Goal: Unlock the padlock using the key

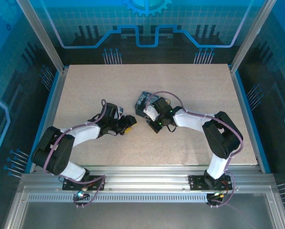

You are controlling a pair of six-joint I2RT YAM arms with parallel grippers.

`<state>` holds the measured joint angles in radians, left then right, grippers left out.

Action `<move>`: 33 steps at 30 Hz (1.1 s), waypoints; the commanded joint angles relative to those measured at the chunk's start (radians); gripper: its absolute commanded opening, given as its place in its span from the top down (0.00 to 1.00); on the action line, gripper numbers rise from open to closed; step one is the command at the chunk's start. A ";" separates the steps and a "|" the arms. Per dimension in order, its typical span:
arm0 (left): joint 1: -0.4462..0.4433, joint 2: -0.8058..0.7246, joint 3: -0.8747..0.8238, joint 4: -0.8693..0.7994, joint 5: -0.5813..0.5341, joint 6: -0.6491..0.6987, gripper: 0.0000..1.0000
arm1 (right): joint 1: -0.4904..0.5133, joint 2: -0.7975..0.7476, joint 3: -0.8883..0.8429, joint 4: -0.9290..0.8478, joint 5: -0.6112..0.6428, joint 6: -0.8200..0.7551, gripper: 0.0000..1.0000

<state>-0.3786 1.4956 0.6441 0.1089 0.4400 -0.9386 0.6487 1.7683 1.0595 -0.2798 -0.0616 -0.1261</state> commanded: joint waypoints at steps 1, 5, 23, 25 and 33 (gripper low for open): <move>-0.002 -0.022 0.016 -0.062 0.024 0.040 0.43 | 0.018 -0.003 0.029 -0.006 0.003 -0.031 1.00; -0.002 -0.017 0.012 -0.055 0.026 0.035 0.43 | 0.019 -0.001 0.036 -0.010 0.008 -0.038 1.00; -0.003 -0.024 0.015 -0.055 0.028 0.039 0.43 | 0.029 0.025 0.062 0.001 0.024 -0.078 1.00; -0.003 -0.027 0.015 -0.057 0.029 0.041 0.43 | 0.029 0.024 0.062 0.002 0.022 -0.081 1.00; -0.003 -0.027 0.022 -0.061 0.027 0.044 0.43 | 0.031 0.019 0.053 -0.005 0.028 -0.089 1.00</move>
<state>-0.3786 1.4918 0.6441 0.0715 0.4431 -0.9134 0.6628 1.7790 1.1007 -0.2802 -0.0303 -0.1970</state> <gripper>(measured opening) 0.574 0.057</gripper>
